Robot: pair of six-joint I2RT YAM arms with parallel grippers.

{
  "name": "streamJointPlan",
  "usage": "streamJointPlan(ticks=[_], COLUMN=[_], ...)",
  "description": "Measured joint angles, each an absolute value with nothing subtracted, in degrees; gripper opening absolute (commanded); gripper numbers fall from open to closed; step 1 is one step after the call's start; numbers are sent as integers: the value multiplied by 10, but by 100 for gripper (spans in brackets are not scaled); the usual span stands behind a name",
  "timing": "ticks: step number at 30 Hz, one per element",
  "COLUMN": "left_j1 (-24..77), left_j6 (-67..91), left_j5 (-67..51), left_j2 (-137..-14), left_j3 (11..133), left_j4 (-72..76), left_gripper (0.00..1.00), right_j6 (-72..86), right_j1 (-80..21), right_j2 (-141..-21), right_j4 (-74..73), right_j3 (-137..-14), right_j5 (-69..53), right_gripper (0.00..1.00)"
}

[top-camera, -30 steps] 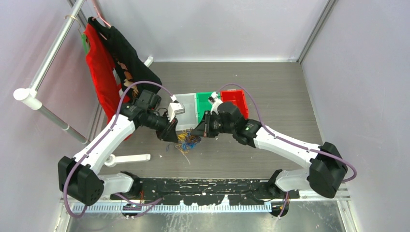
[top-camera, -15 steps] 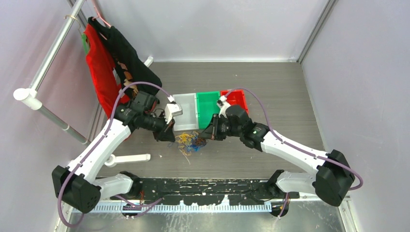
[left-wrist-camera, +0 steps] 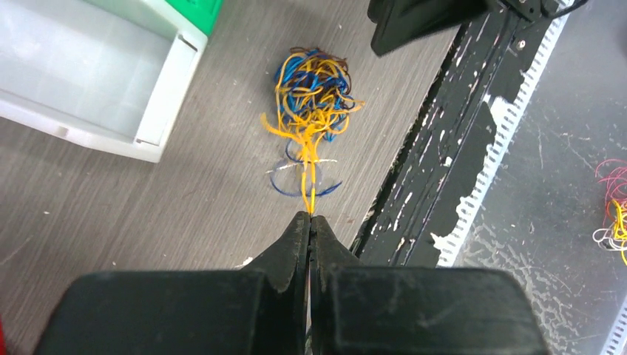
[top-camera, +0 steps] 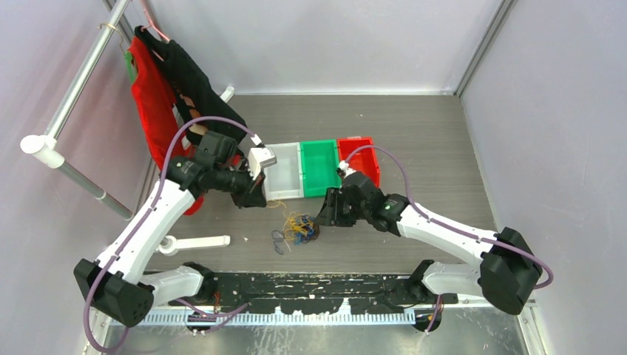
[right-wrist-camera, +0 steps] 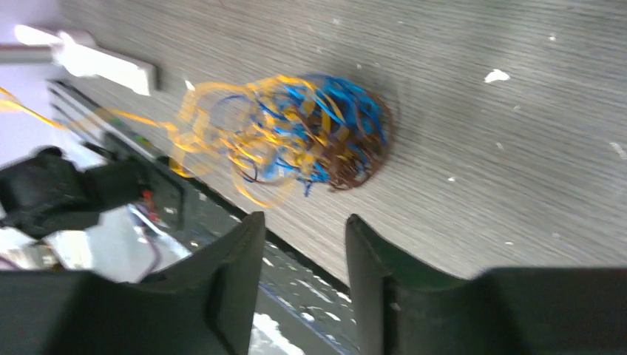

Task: Untangle the cables
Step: Untie the cable.

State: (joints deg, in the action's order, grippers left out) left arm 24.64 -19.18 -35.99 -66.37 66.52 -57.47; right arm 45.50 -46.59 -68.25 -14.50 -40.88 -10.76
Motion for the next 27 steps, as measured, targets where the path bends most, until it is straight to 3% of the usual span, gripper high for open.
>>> streamJointPlan(ticks=[2,5,10,18,22,27], left_j1=[246,246,246,246,246,246], left_j6=[-185,-181,-180,-178,-183,-190], left_j5=[-361,-362,-373,-382,-386,-382], left_j2=[-662,-656,-648,-650,-648,-644], left_j3=[683,702,717,748,757,699], left_j4=[-580,-590,-610,-636,-637,-632], left_gripper=[0,0,0,1,14,24], right_j6=[445,432,417,360,348,356], right_j1=[-472,-478,-482,-553,-565,-558], right_j2=[-683,-683,-675,-661,-695,-705], right_j4=[-164,-180,-185,-47,-31,-84], right_j3=[-409,-410,-439,-485,-506,-512], right_j5=[-90,-76,-58,-21,1,40], right_gripper=[70,74,75,71,70,64])
